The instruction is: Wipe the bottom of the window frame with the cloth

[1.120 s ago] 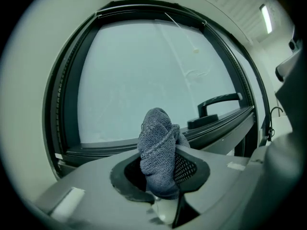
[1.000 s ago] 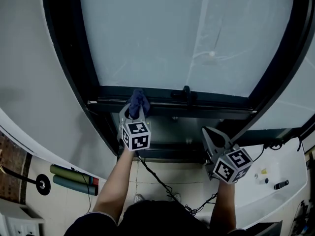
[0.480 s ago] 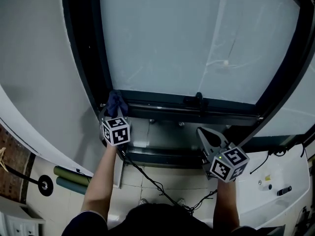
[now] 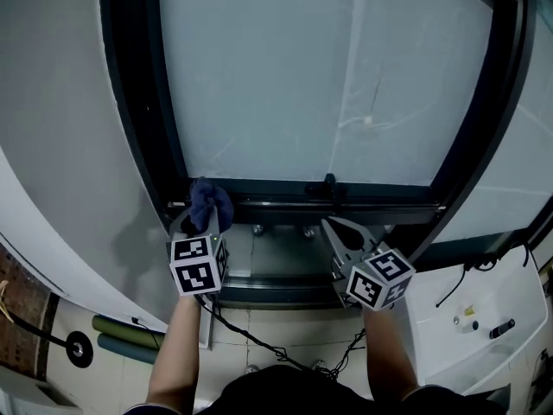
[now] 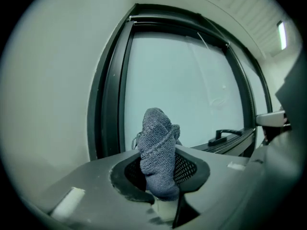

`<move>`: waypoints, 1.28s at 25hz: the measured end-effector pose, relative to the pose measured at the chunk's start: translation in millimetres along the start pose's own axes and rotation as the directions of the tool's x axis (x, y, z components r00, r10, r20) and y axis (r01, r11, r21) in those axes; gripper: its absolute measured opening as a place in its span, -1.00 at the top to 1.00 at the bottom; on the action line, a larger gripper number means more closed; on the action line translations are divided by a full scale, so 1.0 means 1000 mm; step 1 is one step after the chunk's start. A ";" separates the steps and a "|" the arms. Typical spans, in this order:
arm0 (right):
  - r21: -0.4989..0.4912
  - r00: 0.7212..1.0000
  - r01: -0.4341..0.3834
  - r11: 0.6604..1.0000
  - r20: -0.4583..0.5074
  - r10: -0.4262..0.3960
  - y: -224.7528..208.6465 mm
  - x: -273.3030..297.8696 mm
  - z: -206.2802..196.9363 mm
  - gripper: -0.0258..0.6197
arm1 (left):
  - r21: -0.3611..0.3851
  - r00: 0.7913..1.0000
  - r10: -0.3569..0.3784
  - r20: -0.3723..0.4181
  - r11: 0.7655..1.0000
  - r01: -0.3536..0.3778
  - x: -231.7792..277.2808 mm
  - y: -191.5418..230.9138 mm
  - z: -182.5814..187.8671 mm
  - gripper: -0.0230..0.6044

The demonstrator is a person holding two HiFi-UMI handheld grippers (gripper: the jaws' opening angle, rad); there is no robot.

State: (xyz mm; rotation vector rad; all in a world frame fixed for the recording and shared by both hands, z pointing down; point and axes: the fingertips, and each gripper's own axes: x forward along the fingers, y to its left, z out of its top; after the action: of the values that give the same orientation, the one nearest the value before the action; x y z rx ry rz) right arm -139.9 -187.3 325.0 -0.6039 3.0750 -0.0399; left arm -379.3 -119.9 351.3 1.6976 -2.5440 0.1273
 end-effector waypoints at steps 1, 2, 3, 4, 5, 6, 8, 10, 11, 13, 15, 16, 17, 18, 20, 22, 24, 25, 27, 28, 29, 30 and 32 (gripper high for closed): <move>-0.004 1.000 -0.005 1.000 0.002 0.005 0.003 0.001 0.001 0.92 | -0.003 0.999 -0.036 0.004 0.999 0.036 -0.006 -0.011 0.005 0.62; -0.009 1.000 -0.009 1.000 0.003 0.009 0.006 0.002 0.002 0.92 | -0.004 0.997 -0.070 0.007 0.998 0.071 -0.011 -0.020 0.009 0.62; -0.014 1.000 -0.013 1.000 0.006 0.014 0.008 0.003 0.003 0.92 | -0.004 0.995 -0.102 0.009 0.995 0.102 -0.015 -0.029 0.011 0.62; -0.020 1.000 -0.018 1.000 0.009 0.018 0.011 0.004 0.005 0.92 | -0.005 0.991 -0.131 0.009 0.991 0.131 -0.018 -0.037 0.013 0.62; -0.026 1.000 -0.022 0.999 0.012 0.022 0.013 0.005 0.007 0.92 | -0.008 0.987 -0.158 0.008 0.987 0.158 -0.021 -0.044 0.014 0.62; -0.033 1.000 -0.025 0.999 0.015 0.026 0.016 0.006 0.008 0.92 | -0.012 0.983 -0.184 0.005 0.983 0.184 -0.024 -0.051 0.013 0.62; -0.044 0.999 -0.031 0.999 0.016 0.032 0.022 0.006 0.010 0.92 | -0.019 0.973 -0.230 -0.004 0.973 0.229 -0.031 -0.062 0.011 0.62; -0.047 0.999 -0.035 0.998 0.013 0.036 0.027 0.006 0.010 0.92 | -0.022 0.964 -0.264 -0.015 0.964 0.264 -0.036 -0.071 0.007 0.62; -0.047 0.999 -0.036 0.998 0.011 0.037 0.029 0.005 0.010 0.92 | -0.022 0.960 -0.278 -0.019 0.960 0.278 -0.039 -0.074 0.005 0.62; -0.050 0.999 -0.036 0.998 0.007 0.036 0.031 0.002 0.009 0.92 | -0.021 0.953 -0.302 -0.023 0.953 0.302 -0.042 -0.080 0.004 0.62; -0.055 0.999 -0.035 0.998 0.002 0.035 0.033 0.000 0.007 0.92 | -0.015 0.948 -0.317 -0.021 0.948 0.317 -0.044 -0.085 0.005 0.62; -0.057 0.999 -0.035 0.998 0.000 0.035 0.034 -0.001 0.006 0.92 | -0.013 0.947 -0.322 -0.019 0.947 0.321 -0.044 -0.086 0.005 0.62; -0.059 0.999 -0.035 0.998 0.000 0.035 0.035 -0.002 0.006 0.92 | -0.012 0.945 -0.325 -0.016 0.946 0.325 -0.045 -0.088 0.006 0.62; -0.060 0.999 -0.034 0.998 0.000 0.034 0.035 -0.002 0.005 0.92 | -0.013 0.944 -0.329 -0.014 0.944 0.329 -0.046 -0.089 0.007 0.62; -0.061 1.000 -0.030 0.998 0.002 0.030 0.035 -0.003 0.006 0.92 | -0.009 0.941 -0.339 -0.014 0.941 0.339 -0.046 -0.093 0.008 0.62; -0.063 1.000 -0.023 0.998 0.004 0.023 0.034 -0.004 0.007 0.92 | 0.000 0.937 -0.349 -0.018 0.937 0.349 -0.046 -0.097 0.008 0.62; -0.065 1.000 -0.018 0.998 0.006 0.019 0.034 -0.004 0.008 0.92 | 0.008 0.934 -0.357 -0.020 0.934 0.357 -0.046 -0.100 0.008 0.62; -0.067 1.000 -0.017 0.998 0.006 0.018 0.035 -0.004 0.008 0.92 | 0.012 0.933 -0.359 -0.019 0.933 0.359 -0.046 -0.101 0.009 0.62; -0.071 1.000 -0.017 0.997 0.009 0.017 0.036 -0.004 0.010 0.92 | 0.017 0.932 -0.363 -0.012 0.932 0.363 -0.047 -0.102 0.012 0.62; -0.074 1.000 -0.016 0.997 0.010 0.017 0.037 -0.003 0.011 0.92 | 0.019 0.931 -0.365 -0.010 0.931 0.366 -0.047 -0.103 0.014 0.62; -0.076 1.000 -0.015 0.997 0.011 0.016 0.037 -0.003 0.012 0.92 | 0.020 0.930 -0.369 -0.008 0.929 0.369 -0.047 -0.104 0.015 0.62; -0.078 1.000 -0.014 0.997 0.011 0.014 0.037 -0.003 0.012 0.92 | 0.019 0.928 -0.372 -0.007 0.928 0.372 -0.047 -0.104 0.015 0.61; -0.080 1.000 -0.011 0.997 0.010 0.012 0.037 -0.002 0.013 0.92 | 0.017 0.926 -0.378 -0.009 0.926 0.378 -0.048 -0.105 0.014 0.62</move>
State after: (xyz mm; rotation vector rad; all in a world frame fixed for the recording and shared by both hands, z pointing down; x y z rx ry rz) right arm -151.6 -152.2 311.3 -0.5874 3.0821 0.0872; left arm -264.1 -118.2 334.5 2.1502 -2.1616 0.1288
